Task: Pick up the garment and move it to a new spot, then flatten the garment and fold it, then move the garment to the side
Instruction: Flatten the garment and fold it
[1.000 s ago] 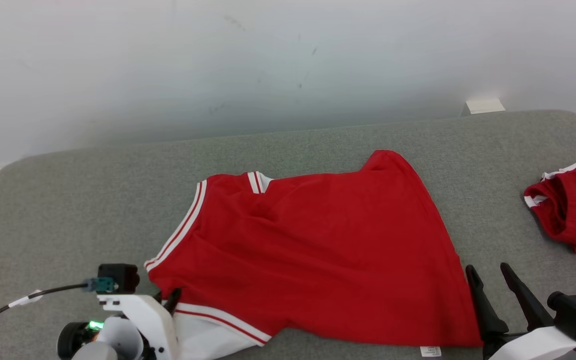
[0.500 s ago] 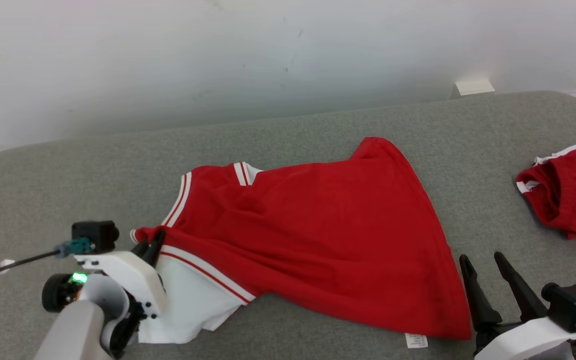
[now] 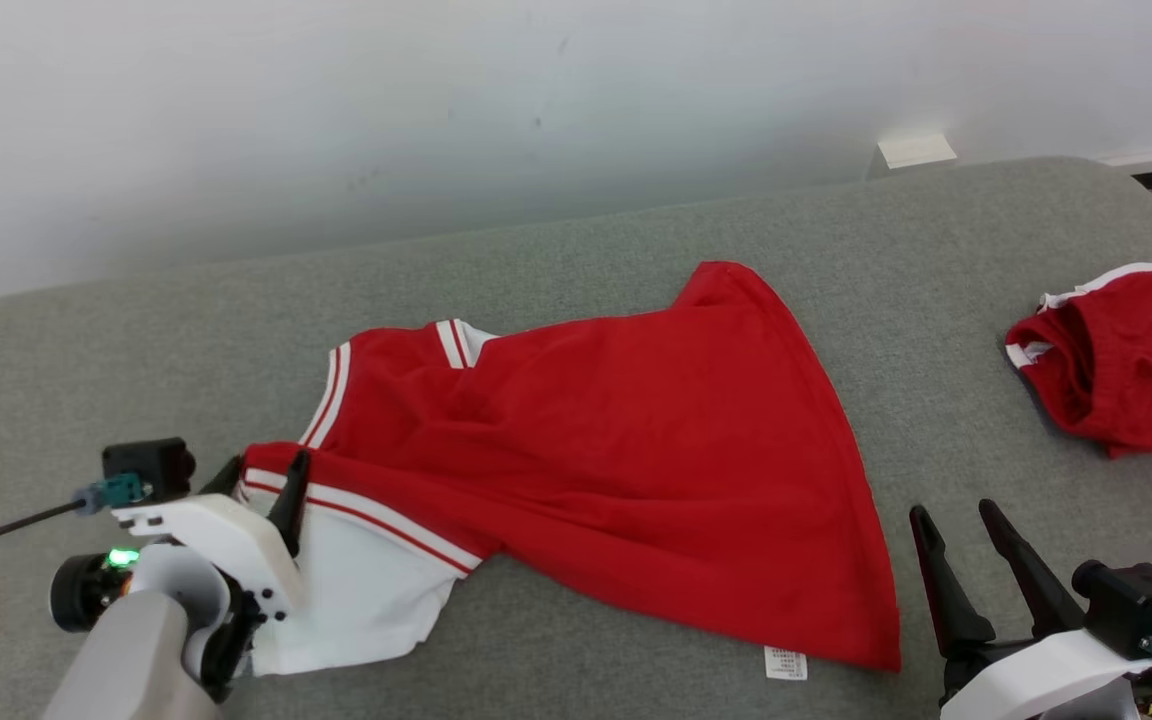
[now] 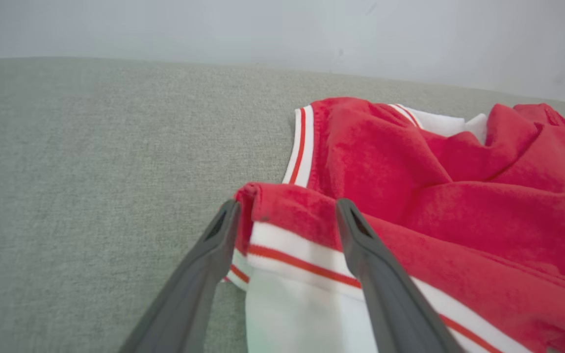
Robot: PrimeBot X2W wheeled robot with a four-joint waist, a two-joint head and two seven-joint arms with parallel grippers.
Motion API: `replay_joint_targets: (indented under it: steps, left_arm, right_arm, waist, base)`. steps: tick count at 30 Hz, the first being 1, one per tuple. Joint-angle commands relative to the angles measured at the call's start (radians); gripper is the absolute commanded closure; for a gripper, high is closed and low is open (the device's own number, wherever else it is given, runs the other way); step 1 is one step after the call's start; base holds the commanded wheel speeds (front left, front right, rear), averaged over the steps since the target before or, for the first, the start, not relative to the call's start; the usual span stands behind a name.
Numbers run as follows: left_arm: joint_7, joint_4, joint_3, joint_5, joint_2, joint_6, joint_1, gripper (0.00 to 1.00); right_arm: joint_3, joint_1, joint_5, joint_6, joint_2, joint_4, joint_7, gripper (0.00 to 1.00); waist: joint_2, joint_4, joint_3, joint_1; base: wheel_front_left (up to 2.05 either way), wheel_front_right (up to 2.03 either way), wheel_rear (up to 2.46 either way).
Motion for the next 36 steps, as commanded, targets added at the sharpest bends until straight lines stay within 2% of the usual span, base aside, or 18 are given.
replay_joint_targets:
  steps: [1,7,11,15,19,25,26,27,29,36]
  left_arm:
    - [-0.034,0.004,-0.005,0.003,0.006,-0.003,0.011,0.0]
    - [-0.083,-0.012,-0.015,0.01,-0.001,0.008,0.055,0.0]
    - [-0.06,-0.044,-0.024,0.002,-0.013,0.021,0.118,0.0]
    - [0.004,-0.1,-0.046,0.001,-0.016,0.032,0.197,0.0]
    - [0.122,-0.173,-0.08,-0.004,-0.016,0.035,0.266,0.0]
    - [0.222,-0.235,-0.115,-0.01,-0.018,0.029,0.3,0.0]
    - [0.243,-0.247,-0.121,-0.013,-0.018,0.028,0.305,0.11]
    - [0.263,-0.257,-0.127,-0.013,-0.017,0.028,0.308,0.53]
    - [0.287,-0.281,-0.134,-0.012,-0.012,0.033,0.316,1.0]
    - [0.332,-0.38,-0.127,-0.015,0.028,0.055,0.345,1.0]
  right_arm:
    - [-0.004,0.01,0.005,-0.002,-0.002,0.004,-0.009,0.0]
    - [-0.016,0.023,-0.002,-0.002,-0.006,0.008,-0.006,0.0]
    - [-0.018,0.038,-0.006,-0.002,-0.005,0.009,-0.002,0.0]
    - [-0.028,0.047,-0.011,-0.002,-0.002,0.002,0.005,0.0]
    - [-0.029,0.053,-0.015,-0.002,0.005,0.001,0.005,0.0]
    - [-0.018,0.048,-0.009,-0.002,0.012,0.009,0.002,0.0]
    - [-0.018,0.046,-0.009,-0.002,0.012,0.01,0.001,0.0]
    - [-0.018,0.044,-0.008,-0.002,0.012,0.012,0.0,0.0]
    - [-0.018,0.041,-0.007,-0.002,0.011,0.016,-0.002,0.0]
    - [-0.038,0.056,-0.007,-0.002,0.01,0.029,-0.011,0.0]
  waist:
    - [0.0,0.02,-0.022,-0.0001]
    - [0.0,0.062,-0.063,-0.0001]
    - [0.0,0.089,-0.087,-0.0001]
    - [0.0,0.102,-0.095,-0.0001]
    - [0.0,0.104,-0.096,-0.0001]
    - [0.0,0.092,-0.095,-0.0001]
    - [0.0,0.089,-0.094,-0.0001]
    - [0.0,0.086,-0.092,-0.0001]
    - [0.0,0.083,-0.091,-0.0001]
    - [0.0,0.108,-0.103,-0.0001]
  base:
    - [0.0,0.0,0.0]
    - [0.0,0.0,0.0]
    - [0.0,0.0,0.0]
    - [0.0,0.0,0.0]
    - [0.0,0.0,0.0]
    - [0.0,0.0,0.0]
    - [0.0,0.0,0.0]
    - [0.0,0.0,0.0]
    - [0.0,0.0,0.0]
    - [0.0,0.0,0.0]
